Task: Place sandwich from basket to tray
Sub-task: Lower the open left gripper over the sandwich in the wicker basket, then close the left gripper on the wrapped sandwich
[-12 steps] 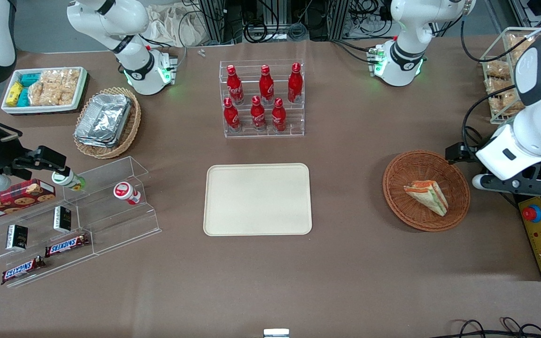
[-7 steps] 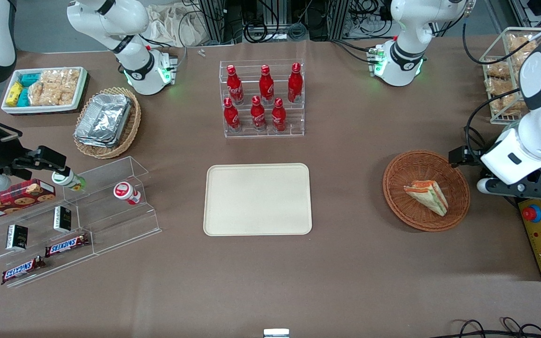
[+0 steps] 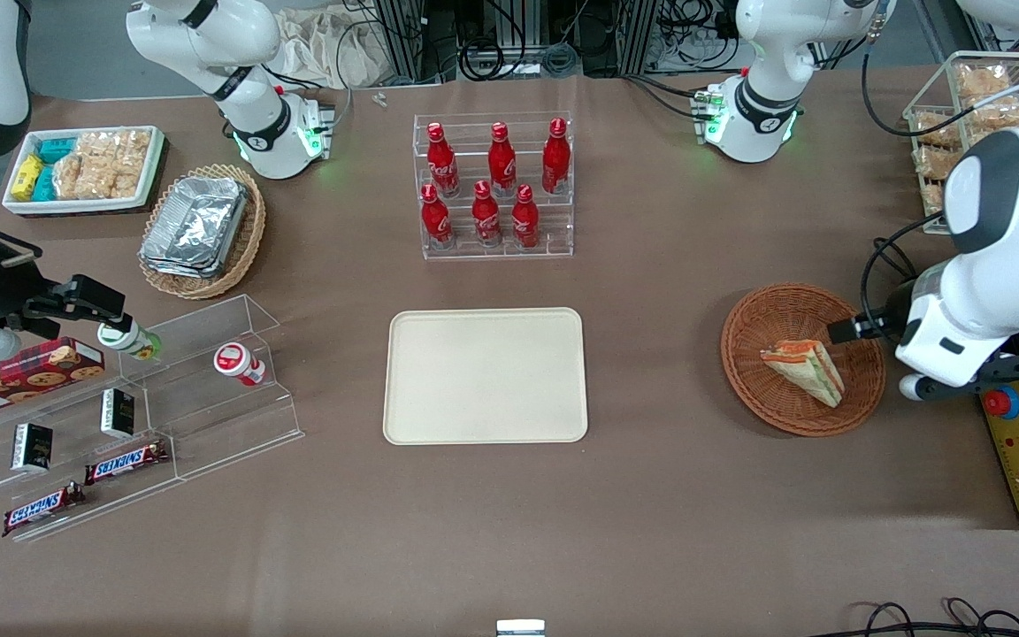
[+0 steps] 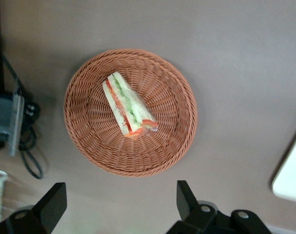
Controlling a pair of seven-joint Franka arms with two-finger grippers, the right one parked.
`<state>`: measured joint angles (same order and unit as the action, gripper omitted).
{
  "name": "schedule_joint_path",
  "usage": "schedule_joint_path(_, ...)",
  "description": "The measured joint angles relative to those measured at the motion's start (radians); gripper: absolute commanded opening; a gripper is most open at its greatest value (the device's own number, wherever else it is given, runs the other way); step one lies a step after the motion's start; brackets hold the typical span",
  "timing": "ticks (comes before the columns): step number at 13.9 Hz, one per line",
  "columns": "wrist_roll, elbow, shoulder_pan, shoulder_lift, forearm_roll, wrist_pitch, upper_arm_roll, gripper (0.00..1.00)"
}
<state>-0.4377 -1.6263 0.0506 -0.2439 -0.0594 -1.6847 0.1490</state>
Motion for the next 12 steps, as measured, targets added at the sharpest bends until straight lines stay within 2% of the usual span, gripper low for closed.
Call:
schedule_joint_path(3, -0.247, -0.142, 0.005, 0.001, 0.0, -0.177, -0.008, 1.0)
schedule_joint_path(5, -0.35, -0.247, 0.005, 0.001, -0.001, -0.319, -0.009, 1.0)
schedule_joint_path(8, -0.454, -0.379, 0.007, 0.0, -0.001, -0.492, -0.022, 1.0)
schedule_joint_path(12, -0.477, -0.498, 0.019, -0.002, -0.001, -0.663, -0.05, 1.0)
